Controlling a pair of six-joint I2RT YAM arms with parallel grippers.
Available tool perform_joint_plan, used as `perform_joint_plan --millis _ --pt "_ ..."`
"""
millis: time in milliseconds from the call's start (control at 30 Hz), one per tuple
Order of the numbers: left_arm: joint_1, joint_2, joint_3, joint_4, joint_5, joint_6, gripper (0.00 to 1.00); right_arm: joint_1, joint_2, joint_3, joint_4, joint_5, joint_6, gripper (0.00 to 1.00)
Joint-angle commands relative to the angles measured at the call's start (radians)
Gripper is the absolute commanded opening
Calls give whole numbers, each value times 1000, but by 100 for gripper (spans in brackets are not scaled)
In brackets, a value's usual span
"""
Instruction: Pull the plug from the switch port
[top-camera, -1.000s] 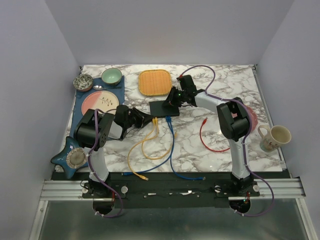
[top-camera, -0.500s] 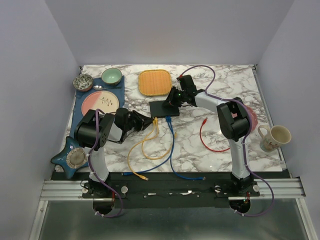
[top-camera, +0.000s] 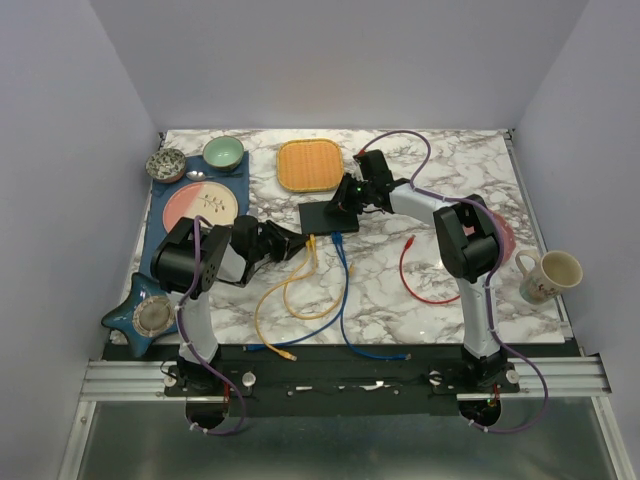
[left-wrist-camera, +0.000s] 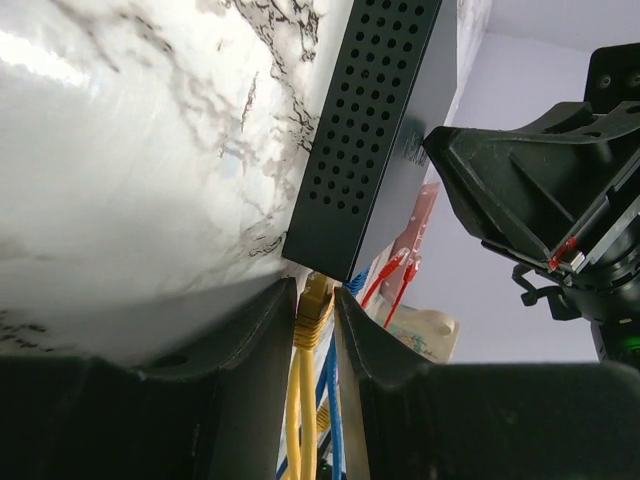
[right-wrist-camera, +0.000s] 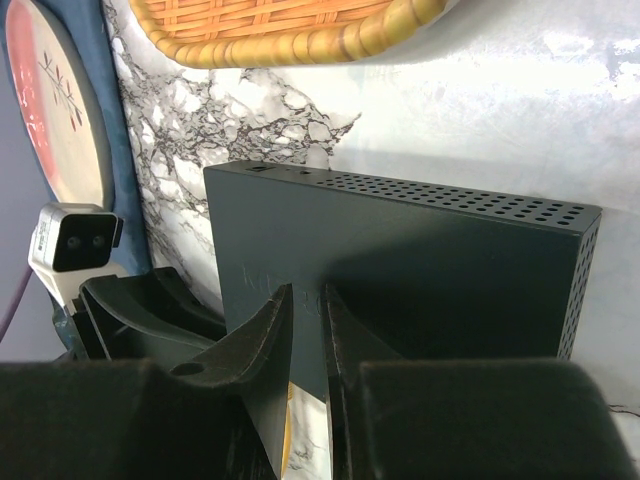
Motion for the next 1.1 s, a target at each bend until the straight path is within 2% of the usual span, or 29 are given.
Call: perform_joint_plan --millis 0,400,500,633,1067 --pt "-9 44 11 -23 -26 -32 38 2 21 -42 -71 26 -15 26" --pt "19 90 -18 92 -16 -118 30 3 18 -49 -68 27 -16 26" --pt "25 104 -22 121 -9 -130 21 3 18 -51 -67 29 -18 26" --pt "28 122 -33 159 -3 -142 1 3 15 -56 -65 27 -19 26" --pt "33 152 -49 212 13 -158 0 68 -170 -246 5 46 -27 26"
